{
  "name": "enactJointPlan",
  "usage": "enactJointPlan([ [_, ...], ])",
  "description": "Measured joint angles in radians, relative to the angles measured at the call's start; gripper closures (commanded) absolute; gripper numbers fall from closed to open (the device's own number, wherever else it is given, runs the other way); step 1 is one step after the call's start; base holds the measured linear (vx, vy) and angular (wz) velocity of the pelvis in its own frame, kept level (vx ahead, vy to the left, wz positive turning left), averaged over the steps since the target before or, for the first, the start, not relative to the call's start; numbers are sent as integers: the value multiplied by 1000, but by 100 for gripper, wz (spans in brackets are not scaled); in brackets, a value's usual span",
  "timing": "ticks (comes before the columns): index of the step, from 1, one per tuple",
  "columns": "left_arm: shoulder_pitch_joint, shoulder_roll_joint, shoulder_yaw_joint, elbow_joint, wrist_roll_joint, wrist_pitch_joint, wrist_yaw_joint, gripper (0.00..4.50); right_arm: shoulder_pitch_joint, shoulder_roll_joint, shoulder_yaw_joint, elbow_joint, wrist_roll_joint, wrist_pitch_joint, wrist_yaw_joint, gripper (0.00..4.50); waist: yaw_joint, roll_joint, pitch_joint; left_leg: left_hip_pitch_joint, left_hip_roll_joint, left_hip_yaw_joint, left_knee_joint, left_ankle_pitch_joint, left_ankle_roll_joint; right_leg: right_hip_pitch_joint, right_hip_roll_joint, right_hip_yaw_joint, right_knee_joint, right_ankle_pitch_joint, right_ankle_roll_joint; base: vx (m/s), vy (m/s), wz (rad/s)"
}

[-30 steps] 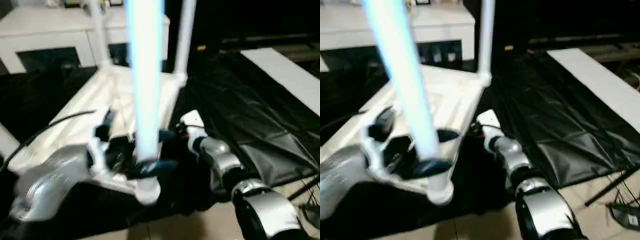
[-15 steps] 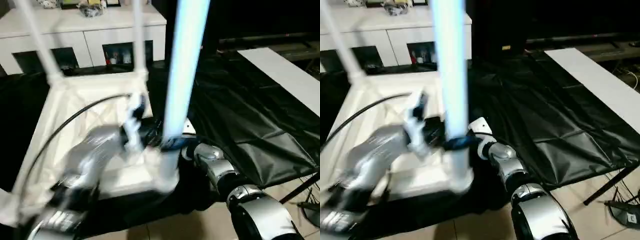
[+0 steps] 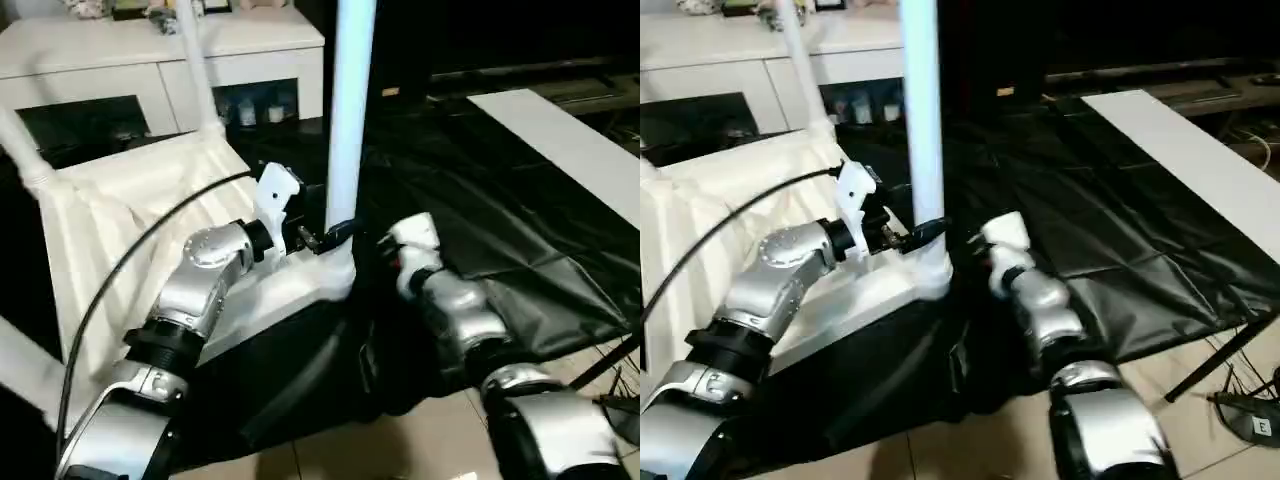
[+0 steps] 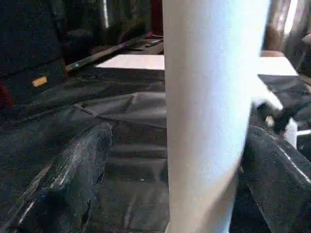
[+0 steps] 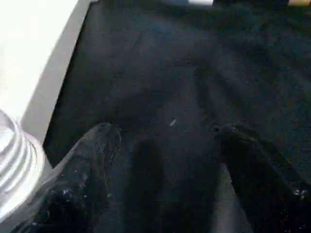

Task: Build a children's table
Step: Rotate table base, then rotate leg to tighten

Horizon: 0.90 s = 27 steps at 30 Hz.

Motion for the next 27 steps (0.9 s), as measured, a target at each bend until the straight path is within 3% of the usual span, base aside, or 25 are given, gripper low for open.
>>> enactJointPlan([
  [4, 67, -3, 7, -108, -63, 44, -104, 4, 58, -57, -9, -81, 18, 2, 78, 91, 23, 0, 0, -4, 0, 3, 1, 2, 5, -4, -1, 0, -1, -4, -6, 0, 0, 0],
  [9, 201, 115, -83, -215, -58, 179, -207, 4, 142, -118, 18, -196, 15, 18, 177, 91, 40, 2, 1, -5, 1, 4, 1, 1, 6, -7, -1, 0, 1, -6, -7, 0, 0, 0],
  [11, 229, 138, -130, -226, 11, 223, -177, 4, 164, -149, 48, -237, 1, 38, 215, 91, 45, 2, 1, -5, 1, 5, 2, -1, 2, -7, -1, 0, 2, -5, -8, 0, 0, 0],
  [15, 238, 105, -137, -193, 100, 232, -70, 4, 195, -168, 88, -311, -20, 63, 263, 91, 44, 3, 1, -3, 0, 5, 2, -1, 2, -1, -3, 0, 1, -5, -6, 0, 0, 0],
  [16, 237, 91, -135, -184, 115, 234, -36, 39, 201, -170, 97, -323, -24, 73, 278, 91, 43, 3, 1, -1, 0, 5, 2, -1, 2, 1, -3, 0, 1, -8, -1, 0, 0, 0],
  [20, 227, 68, -127, -190, 125, 302, 54, 46, 252, -204, 136, -445, -26, 124, 368, 91, 42, 3, 1, -1, -1, 5, 2, -1, 2, 3, -4, 0, 0, -8, -1, 0, 0, 0],
  [22, 225, 63, -124, -200, 126, 331, 74, 78, 267, -214, 145, -488, -15, 147, 407, 91, 41, 3, 1, -2, -1, 4, 2, -1, 2, 2, -4, 0, 0, -8, -1, 0, 0, 0],
  [25, 226, 46, -108, -213, 127, 368, 95, 82, 280, -228, 152, -553, 22, 199, 468, 91, 40, 3, 1, -2, -1, 4, 2, -1, 2, 2, -4, 0, 0, -7, -2, 0, 0, 0],
  [26, 226, 42, -106, -214, 130, 373, 98, 111, 280, -228, 151, -568, 35, 212, 480, 91, 40, 3, 1, -2, -1, 4, 2, -1, 2, 2, -4, -1, 0, -7, -2, 0, 0, 0],
  [27, 227, 39, -102, -217, 131, 379, 99, 111, 280, -227, 150, -583, 52, 228, 489, 91, 40, 3, 1, -2, -1, 4, 2, -1, 2, 2, -4, -1, 0, -8, -1, 0, 0, 0],
])
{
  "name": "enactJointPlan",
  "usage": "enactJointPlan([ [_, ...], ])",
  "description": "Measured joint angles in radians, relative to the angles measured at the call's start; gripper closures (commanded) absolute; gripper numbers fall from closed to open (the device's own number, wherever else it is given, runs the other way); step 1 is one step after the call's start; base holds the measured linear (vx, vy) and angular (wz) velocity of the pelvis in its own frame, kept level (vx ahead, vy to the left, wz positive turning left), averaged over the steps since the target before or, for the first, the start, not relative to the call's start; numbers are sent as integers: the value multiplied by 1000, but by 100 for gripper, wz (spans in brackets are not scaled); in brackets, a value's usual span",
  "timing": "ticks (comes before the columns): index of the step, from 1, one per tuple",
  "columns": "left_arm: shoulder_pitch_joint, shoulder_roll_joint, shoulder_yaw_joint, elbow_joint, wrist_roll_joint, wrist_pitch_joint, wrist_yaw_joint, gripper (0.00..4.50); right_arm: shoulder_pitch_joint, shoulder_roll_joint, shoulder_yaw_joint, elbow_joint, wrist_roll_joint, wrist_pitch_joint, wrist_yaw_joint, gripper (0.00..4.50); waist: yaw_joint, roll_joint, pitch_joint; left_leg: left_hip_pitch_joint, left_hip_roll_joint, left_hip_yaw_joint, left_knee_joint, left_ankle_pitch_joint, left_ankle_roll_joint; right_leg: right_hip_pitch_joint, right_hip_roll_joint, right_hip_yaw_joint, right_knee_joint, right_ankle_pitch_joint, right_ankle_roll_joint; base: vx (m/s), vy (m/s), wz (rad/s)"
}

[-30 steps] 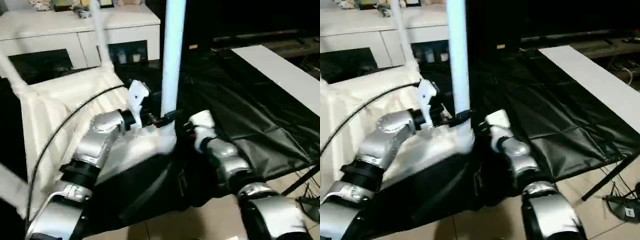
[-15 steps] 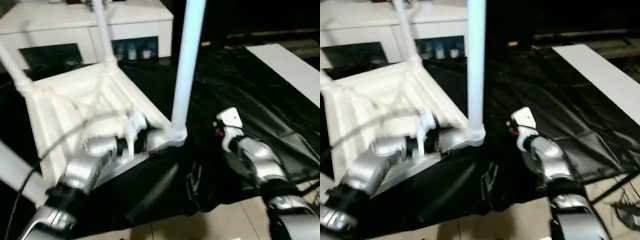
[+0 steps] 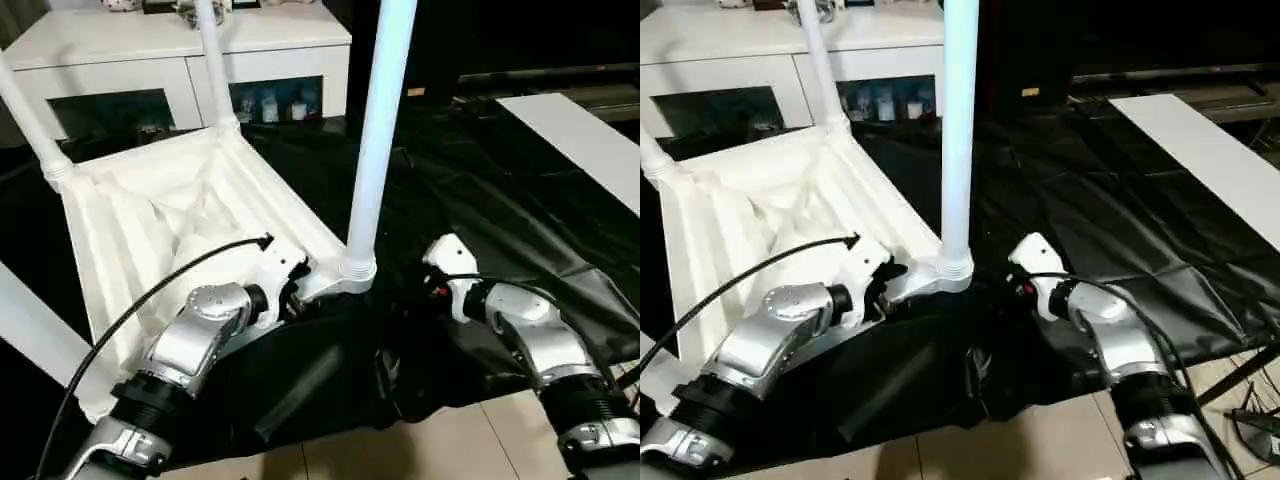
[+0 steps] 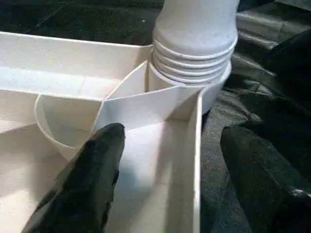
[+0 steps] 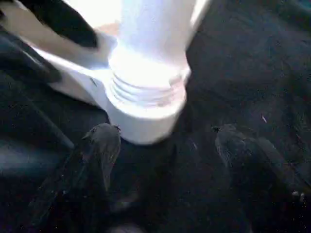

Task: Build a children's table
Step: Rotate leg to tighten

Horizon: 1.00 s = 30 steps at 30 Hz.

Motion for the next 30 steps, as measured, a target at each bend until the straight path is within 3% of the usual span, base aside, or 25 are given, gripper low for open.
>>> enactJointPlan([
  [7, 18, 16, 1, -55, -12, 53, -20, 169, -3, 13, -69, -60, 120, 191, 15, 91, 3, 0, 0, -1, 0, 0, 0, 0, 0, 0, 0, -1, -1, -2, 2, 0, 0, 0],
  [10, 19, 33, -12, -72, -3, 70, -33, 185, -3, 12, -75, -73, 140, 240, 30, 91, 3, 0, 0, -1, 0, 0, 0, 0, 0, 0, 0, -1, -1, -2, 3, 0, 0, 0],
  [24, 26, 53, -47, -128, 24, 141, -70, 316, -3, -8, -75, -117, 160, 323, 42, 91, 3, 4, -2, 0, 0, 0, 0, 0, 0, 1, -1, -1, 0, -2, 3, 0, 0, 0],
  [25, 23, 51, -48, -121, 27, 139, -71, 344, -3, -10, -75, -117, 161, 327, 45, 91, 3, 4, -3, 0, 0, 0, 0, 0, 0, 1, -1, -1, 0, -2, 3, 0, 0, 0],
  [30, 11, 51, -55, -105, 32, 138, -84, 374, -3, -15, -70, -117, 161, 330, 66, 91, 3, 7, -4, 0, -1, 0, 0, 0, 0, 1, -2, -2, 0, -2, 3, 0, 0, 0],
])
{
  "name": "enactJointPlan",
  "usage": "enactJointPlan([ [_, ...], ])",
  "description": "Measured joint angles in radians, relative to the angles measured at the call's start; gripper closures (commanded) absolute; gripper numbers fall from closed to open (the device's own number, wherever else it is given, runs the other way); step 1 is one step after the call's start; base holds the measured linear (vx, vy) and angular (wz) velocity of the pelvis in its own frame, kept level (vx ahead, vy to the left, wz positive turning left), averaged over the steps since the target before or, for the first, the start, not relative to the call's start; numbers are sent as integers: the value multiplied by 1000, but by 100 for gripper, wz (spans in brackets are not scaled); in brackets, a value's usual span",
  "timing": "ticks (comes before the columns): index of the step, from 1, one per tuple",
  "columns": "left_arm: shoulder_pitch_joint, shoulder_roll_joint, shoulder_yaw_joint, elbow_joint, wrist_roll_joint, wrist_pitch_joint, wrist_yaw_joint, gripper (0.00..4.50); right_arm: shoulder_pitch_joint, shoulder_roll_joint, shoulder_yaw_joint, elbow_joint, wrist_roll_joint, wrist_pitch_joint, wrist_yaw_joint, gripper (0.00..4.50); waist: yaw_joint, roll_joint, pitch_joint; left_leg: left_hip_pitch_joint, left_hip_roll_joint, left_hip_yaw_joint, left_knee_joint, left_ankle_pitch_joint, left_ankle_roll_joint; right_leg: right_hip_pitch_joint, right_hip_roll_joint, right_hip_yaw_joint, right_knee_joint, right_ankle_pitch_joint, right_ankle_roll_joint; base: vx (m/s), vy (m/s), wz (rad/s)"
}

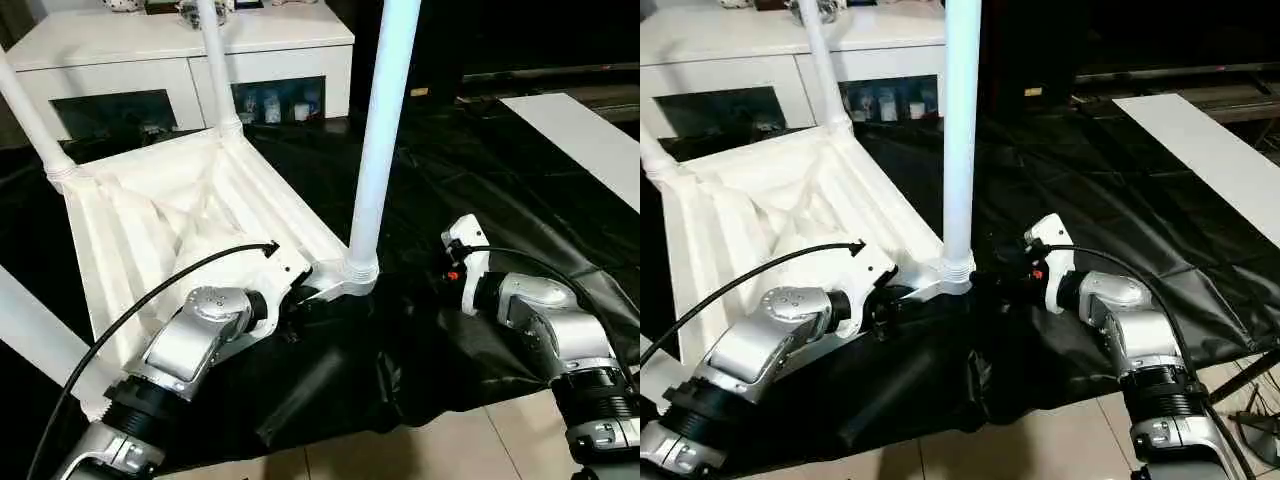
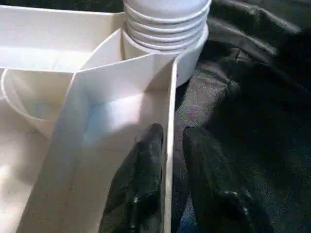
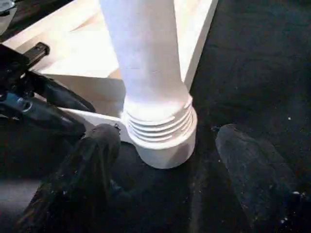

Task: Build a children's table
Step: Rotate leg to tighten

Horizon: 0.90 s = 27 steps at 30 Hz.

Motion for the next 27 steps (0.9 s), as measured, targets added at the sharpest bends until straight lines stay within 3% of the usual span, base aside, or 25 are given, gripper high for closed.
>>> enactJointPlan([
  [9, 26, 65, -47, -23, 18, -70, -115, 443, 0, -5, 30, 0, -12, -45, 28, 91, 0, 7, -4, 0, 0, 0, -1, 0, 0, 0, 0, -1, 0, -3, 4, 0, 0, 0],
  [15, 59, 84, -49, -61, 18, -91, -160, 443, 4, 9, 69, -12, -18, -96, 52, 91, 5, 9, -6, 0, 0, 0, -1, 0, 0, 1, -2, -3, 1, -4, 5, 0, 0, 0],
  [27, 74, 94, -46, -76, 19, -95, -176, 443, 20, 19, 135, 50, -105, -260, 66, 91, 2, 8, -6, 0, 0, 0, -1, 0, 0, 2, -3, -3, 1, -4, 6, 0, 0, 0],
])
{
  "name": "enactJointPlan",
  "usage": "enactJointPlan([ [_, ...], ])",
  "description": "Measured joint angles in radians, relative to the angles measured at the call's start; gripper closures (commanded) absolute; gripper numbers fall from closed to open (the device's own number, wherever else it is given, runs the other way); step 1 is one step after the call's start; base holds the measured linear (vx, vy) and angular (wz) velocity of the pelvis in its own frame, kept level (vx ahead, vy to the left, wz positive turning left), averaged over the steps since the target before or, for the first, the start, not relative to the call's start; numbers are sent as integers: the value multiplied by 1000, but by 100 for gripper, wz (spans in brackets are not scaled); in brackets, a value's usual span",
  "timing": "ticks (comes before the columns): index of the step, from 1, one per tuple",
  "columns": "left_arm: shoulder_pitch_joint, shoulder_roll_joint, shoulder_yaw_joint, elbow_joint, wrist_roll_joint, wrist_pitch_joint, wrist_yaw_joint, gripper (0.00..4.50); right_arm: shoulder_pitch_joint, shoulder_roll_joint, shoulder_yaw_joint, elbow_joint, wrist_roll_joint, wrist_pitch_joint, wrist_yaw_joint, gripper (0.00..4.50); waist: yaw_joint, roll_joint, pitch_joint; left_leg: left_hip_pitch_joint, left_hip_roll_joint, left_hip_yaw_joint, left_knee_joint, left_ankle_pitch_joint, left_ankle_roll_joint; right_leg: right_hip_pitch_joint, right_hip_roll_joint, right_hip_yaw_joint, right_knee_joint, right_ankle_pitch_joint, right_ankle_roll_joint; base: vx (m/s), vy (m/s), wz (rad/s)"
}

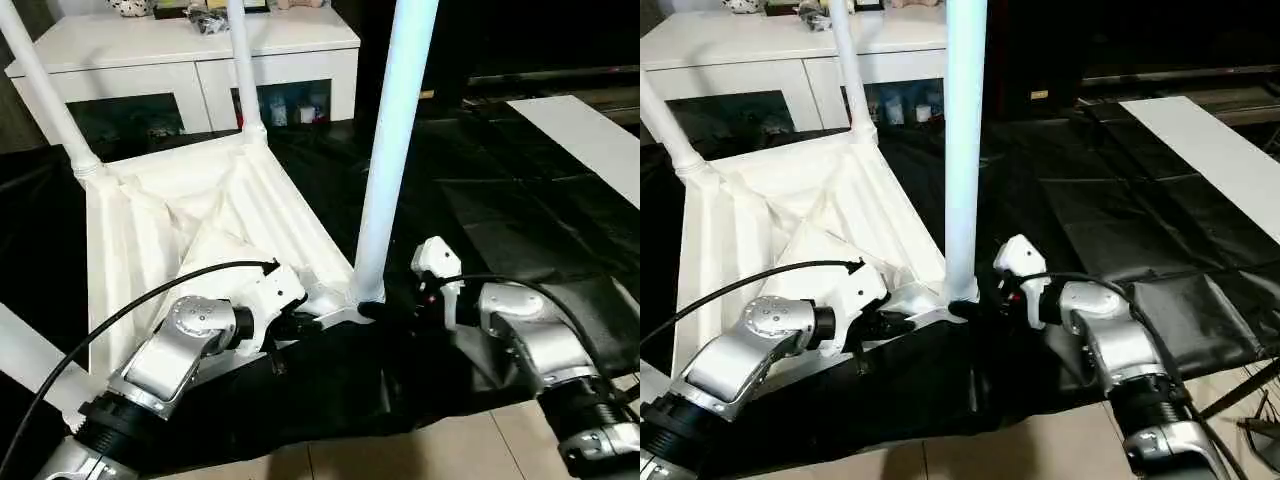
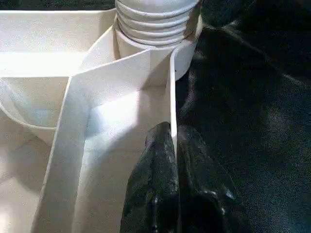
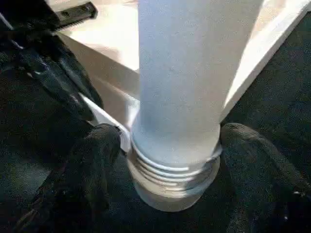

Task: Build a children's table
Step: Rotate leg to tighten

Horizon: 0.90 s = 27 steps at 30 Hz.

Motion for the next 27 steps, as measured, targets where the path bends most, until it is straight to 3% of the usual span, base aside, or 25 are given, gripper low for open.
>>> enactJointPlan([
  [10, 4, 4, 8, 0, 1, 1, -6, 450, -27, 34, -4, 77, -5, -40, -2, 173, -2, -1, -1, 0, 0, 0, 0, 0, 0, 0, 0, 0, 1, 0, 0, 0, 0, 0],
  [23, 10, 3, 17, 0, 1, 3, -14, 450, -56, 62, -6, 152, -5, -78, 31, 178, -8, -4, -3, 1, 0, 0, 0, 0, 0, 1, 0, 0, 1, 0, 0, 0, 0, 0],
  [27, 2, -19, 30, 27, 15, 6, 15, 450, -56, 110, -36, 192, -6, -92, -50, 178, -14, -7, -5, 2, 1, 0, 0, 0, 0, 5, 1, 0, 2, 0, 0, 0, 0, 0],
])
